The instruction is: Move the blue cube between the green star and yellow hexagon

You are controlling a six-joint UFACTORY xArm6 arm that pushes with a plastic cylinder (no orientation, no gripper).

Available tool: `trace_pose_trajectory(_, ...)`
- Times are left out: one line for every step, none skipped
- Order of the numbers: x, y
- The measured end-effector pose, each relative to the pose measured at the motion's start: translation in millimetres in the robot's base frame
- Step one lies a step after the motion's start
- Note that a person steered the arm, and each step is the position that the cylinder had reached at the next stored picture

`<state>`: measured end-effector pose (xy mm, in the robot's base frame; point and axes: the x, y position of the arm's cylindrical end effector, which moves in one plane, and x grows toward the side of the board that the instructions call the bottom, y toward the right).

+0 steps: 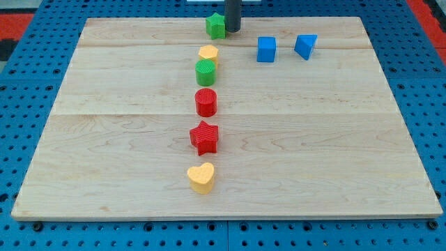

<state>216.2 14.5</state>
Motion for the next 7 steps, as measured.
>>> trace_pose_trajectory(7,75)
trace_pose_trajectory(42,127)
trace_pose_trajectory(57,117)
trace_pose_trajectory(71,97)
trace_pose_trajectory(84,85)
trace_pose_trajectory(64,47)
trace_pose_trajectory(55,53)
